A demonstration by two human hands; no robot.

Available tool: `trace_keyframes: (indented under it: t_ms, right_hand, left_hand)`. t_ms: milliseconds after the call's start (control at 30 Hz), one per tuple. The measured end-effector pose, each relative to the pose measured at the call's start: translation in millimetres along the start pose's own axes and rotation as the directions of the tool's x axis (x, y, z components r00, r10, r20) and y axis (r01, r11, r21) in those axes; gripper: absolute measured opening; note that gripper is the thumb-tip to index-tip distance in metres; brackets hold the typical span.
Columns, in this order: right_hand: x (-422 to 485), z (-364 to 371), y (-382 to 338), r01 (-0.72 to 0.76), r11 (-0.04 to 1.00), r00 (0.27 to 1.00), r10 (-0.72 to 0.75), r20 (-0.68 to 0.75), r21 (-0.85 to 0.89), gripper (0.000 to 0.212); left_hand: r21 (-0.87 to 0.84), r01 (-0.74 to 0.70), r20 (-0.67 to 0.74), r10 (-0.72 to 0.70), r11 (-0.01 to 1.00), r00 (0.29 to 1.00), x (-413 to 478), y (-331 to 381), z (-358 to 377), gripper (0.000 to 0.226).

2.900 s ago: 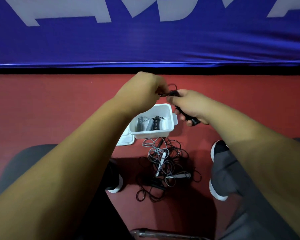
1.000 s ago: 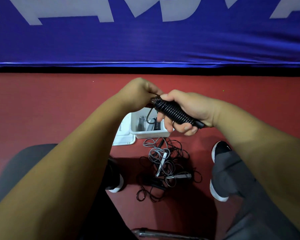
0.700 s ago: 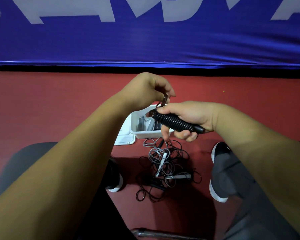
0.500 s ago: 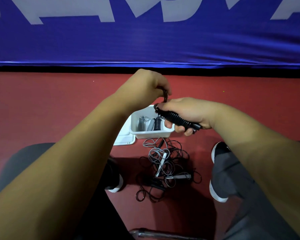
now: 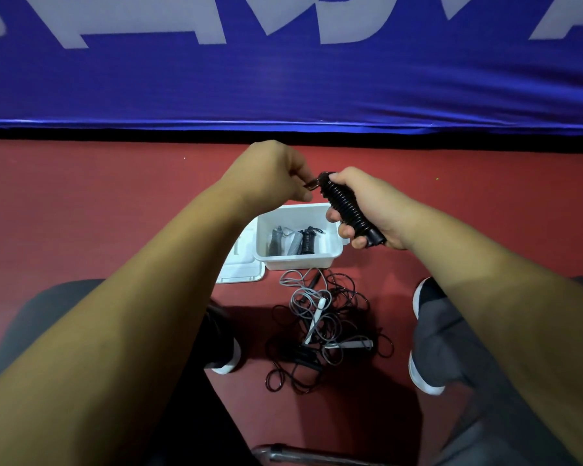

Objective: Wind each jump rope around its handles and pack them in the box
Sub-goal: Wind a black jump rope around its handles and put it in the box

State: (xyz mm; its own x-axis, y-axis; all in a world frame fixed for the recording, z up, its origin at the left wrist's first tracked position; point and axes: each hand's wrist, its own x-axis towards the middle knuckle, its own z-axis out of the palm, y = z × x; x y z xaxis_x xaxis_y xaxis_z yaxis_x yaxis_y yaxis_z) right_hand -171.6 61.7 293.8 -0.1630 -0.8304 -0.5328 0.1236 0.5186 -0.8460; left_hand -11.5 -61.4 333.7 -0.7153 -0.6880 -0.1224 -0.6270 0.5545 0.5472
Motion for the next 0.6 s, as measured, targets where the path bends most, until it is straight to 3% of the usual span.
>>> trace_keyframes:
  t_ms: [167, 367, 467, 600]
  right_hand:
    - [0.5, 6.5, 0.2, 0.088, 0.996, 0.995, -0.088, -0.056, -0.002, 0.048]
    - [2.8, 8.0, -6.7, 0.203, 0.977, 0.956, -0.185, -0.227, 0.062, 0.027]
    - [3.1, 6.4, -8.1, 0.224, 0.971, 0.944, -0.196, -0.267, 0.081, 0.027]
    - [5.0, 5.1, -5.0, 0.277, 0.961, 0.912, -0.271, -0.309, -0.025, 0.033]
  left_hand:
    - [-0.092, -0.081, -0.018, 0.080, 0.992, 0.997, -10.6, 8.2, 3.4, 0.012]
    - [-0.056, -0.200, -0.182, 0.187, 0.978, 0.965, -14.2, 11.3, 9.6, 0.016]
    - [-0.110, -0.162, -0.111, 0.150, 0.981, 0.983, -15.2, 9.3, 10.4, 0.012]
    - [-0.024, -0.076, -0.016, 0.076, 0.997, 0.997, -15.8, 4.3, 11.8, 0.016]
